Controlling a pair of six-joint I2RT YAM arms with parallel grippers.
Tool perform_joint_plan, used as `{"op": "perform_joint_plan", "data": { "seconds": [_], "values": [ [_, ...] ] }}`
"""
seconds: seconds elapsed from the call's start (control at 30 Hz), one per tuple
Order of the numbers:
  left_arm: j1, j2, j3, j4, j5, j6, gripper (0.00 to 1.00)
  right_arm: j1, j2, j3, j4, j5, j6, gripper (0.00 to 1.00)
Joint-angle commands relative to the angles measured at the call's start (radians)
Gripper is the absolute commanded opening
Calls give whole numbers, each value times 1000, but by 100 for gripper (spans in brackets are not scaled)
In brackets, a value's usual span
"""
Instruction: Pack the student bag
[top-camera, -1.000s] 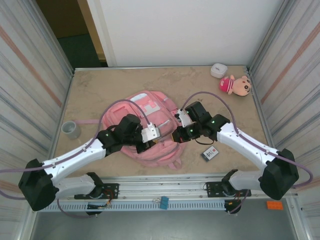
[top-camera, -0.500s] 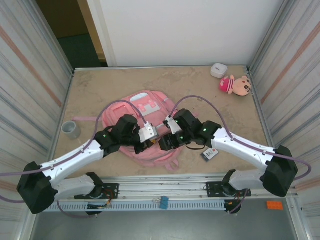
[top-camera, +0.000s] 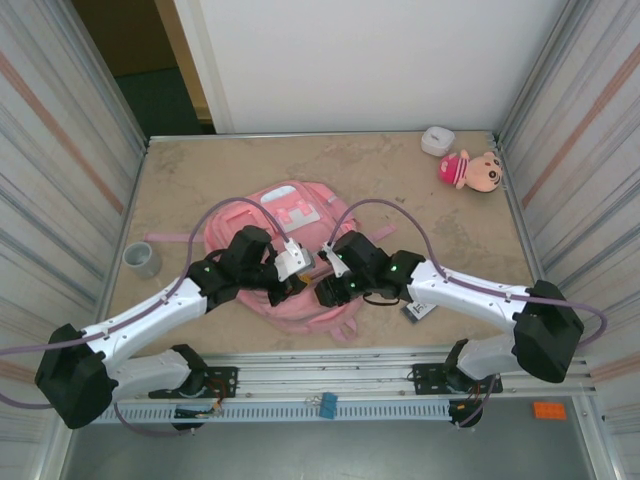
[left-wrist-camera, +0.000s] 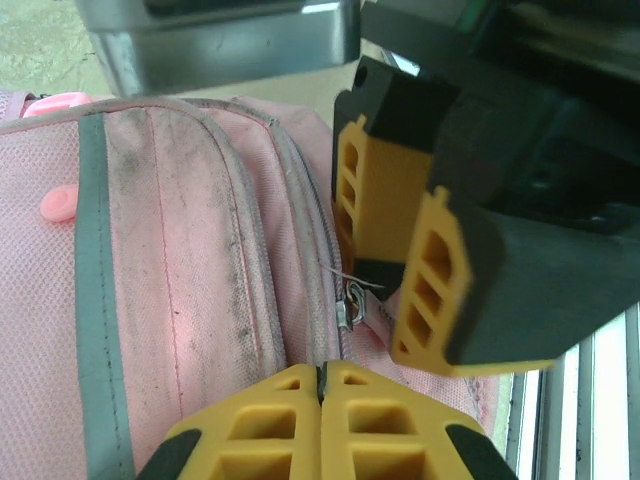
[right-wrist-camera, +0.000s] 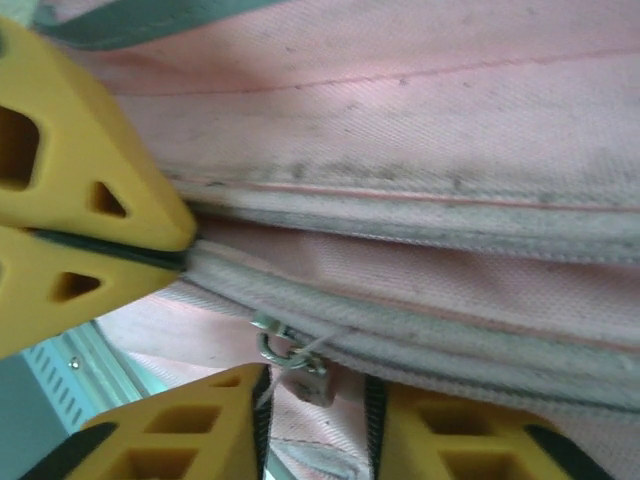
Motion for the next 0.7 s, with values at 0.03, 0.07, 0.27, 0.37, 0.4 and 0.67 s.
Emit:
{"op": "perform_joint_plan", "data": {
  "seconds": [0.03, 0.07, 0.27, 0.37, 0.4, 0.67],
  "values": [
    [15, -19, 2, 64, 4, -3, 0, 13, -8, 0, -4, 78, -22, 15],
    [15, -20, -1, 62, 3, 0, 0, 13, -21, 2, -3, 91, -27, 10],
    [15, -31, -3, 58, -37, 21, 29, 5, -84, -2, 0, 102, -47, 0],
    [10, -35, -2, 60, -76, 43, 53, 4, -107, -2, -4, 95, -56, 0],
    [5, -34, 1, 60, -92, 54, 59, 4, -112, 0, -6, 91, -59, 0],
    [-55, 56, 44, -5, -172, 134, 68, 2, -146, 17, -3, 60, -78, 0]
  ]
}}
